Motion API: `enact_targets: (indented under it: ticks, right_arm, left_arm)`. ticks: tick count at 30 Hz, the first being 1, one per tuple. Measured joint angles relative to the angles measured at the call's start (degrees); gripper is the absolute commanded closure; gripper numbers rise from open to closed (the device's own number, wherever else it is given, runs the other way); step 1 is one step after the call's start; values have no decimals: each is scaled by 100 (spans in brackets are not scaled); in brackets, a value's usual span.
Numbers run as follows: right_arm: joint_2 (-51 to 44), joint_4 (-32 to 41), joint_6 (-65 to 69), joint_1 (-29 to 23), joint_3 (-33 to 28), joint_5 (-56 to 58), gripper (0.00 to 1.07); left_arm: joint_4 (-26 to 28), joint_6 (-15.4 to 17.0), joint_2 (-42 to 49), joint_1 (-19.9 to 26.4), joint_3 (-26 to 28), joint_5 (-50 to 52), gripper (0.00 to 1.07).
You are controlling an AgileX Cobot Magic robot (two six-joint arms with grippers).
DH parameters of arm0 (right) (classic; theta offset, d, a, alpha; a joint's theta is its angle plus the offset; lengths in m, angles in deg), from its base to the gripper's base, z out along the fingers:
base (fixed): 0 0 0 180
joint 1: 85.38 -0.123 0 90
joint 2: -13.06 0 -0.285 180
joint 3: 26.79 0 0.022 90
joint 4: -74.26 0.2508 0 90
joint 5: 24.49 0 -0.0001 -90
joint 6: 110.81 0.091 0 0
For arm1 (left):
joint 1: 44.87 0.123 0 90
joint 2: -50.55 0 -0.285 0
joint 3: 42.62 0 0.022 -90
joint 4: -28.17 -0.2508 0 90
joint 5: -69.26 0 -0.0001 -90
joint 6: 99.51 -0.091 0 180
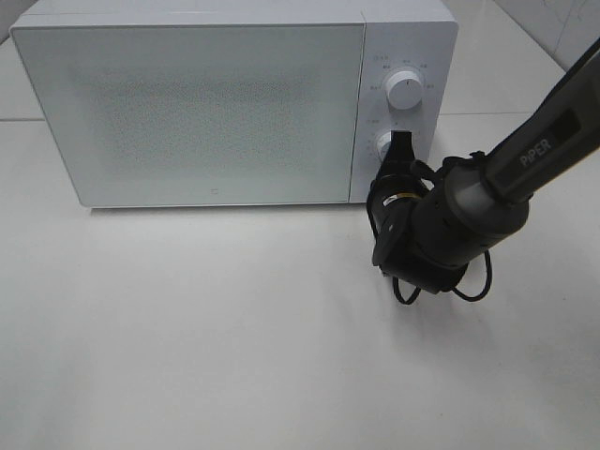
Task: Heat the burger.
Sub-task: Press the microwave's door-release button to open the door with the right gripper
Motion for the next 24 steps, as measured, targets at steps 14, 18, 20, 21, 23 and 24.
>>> enact_targets:
  ticks: [14,18,20,21,23,24]
  right_arm:
    - [29,-57,6,-11,46,-149,107]
    - [29,6,-34,-40,149,-80,107]
    - [34,17,-57,-34,183,-46,107]
    - [74,57,-138,-6,235,-74,107]
    - [74,52,-155,6,235,-57,107]
    - [74,52,-155,6,235,-57,107]
  left_arm:
    - [0,0,0,0,0,0,6]
    - [0,0,0,0,0,0,6]
    - [0,0,0,0,0,0,6]
    - [0,0,0,0,0,0,6]
    - [0,0,0,0,0,0,6]
    - [0,0,0,0,0,0,6]
